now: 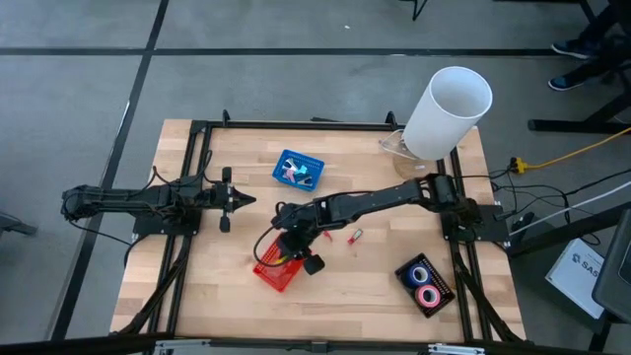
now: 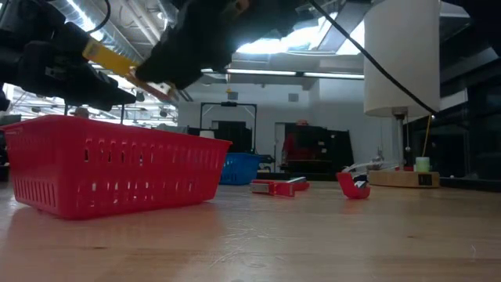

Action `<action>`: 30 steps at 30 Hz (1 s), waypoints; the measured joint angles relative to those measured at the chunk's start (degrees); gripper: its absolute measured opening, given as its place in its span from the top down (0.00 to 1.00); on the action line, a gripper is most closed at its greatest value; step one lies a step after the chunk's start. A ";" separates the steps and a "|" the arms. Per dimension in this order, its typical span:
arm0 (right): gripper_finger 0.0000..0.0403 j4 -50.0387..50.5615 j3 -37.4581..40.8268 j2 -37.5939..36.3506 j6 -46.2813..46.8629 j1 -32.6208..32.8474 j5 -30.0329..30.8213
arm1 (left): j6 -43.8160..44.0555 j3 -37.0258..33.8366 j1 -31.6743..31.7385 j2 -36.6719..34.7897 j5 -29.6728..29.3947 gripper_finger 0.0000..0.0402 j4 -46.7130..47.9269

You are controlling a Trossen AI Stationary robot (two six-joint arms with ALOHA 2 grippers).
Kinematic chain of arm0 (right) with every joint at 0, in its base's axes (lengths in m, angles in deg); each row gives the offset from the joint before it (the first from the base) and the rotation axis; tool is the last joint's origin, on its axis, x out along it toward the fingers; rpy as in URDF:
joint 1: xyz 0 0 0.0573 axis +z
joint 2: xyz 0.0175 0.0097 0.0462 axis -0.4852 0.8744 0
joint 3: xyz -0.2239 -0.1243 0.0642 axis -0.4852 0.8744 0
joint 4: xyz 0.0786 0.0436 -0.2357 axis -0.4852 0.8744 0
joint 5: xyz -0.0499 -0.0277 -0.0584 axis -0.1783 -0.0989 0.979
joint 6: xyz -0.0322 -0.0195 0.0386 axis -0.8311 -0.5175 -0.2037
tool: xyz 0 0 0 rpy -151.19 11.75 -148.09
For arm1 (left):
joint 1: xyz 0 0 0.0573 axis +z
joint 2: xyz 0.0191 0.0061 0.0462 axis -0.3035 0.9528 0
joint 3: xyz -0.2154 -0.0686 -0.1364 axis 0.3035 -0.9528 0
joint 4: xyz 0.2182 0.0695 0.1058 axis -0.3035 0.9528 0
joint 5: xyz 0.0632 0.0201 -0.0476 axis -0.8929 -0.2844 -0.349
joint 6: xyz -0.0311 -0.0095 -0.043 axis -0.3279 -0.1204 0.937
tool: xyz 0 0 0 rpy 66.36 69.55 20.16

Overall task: Pick and place Stapler, Stapler remover, tape
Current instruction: Put the yellow stapler into the red bin, then put the red stapler into the red bin

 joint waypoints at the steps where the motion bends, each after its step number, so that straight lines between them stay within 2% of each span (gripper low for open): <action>1: 0.82 0.60 0.00 0.00 -0.71 0.00 0.00 | -0.02 0.02 0.00 0.00 0.00 0.97 0.00; 5: 0.81 1.01 0.04 0.00 -0.41 0.00 0.36 | 0.00 0.00 0.02 0.00 0.00 0.98 0.00; 9: 0.81 1.07 0.04 -0.04 3.79 -0.10 2.07 | -0.01 0.00 0.00 0.00 -0.01 0.97 0.00; 14: 0.79 1.09 0.04 -0.13 7.33 -0.52 0.44 | 0.00 0.02 0.01 0.00 0.00 0.97 0.00; 17: 0.73 0.44 0.04 -0.13 8.21 -0.48 0.14 | -0.01 0.01 0.00 0.00 0.00 0.98 0.00; 25: 0.47 -0.47 0.06 -0.37 7.46 -0.49 2.03 | -0.01 0.01 0.00 0.00 0.00 0.97 0.00; 30: 0.40 2.35 0.09 -3.34 7.08 -0.81 2.10 | 0.00 0.02 0.02 0.00 0.00 0.98 0.00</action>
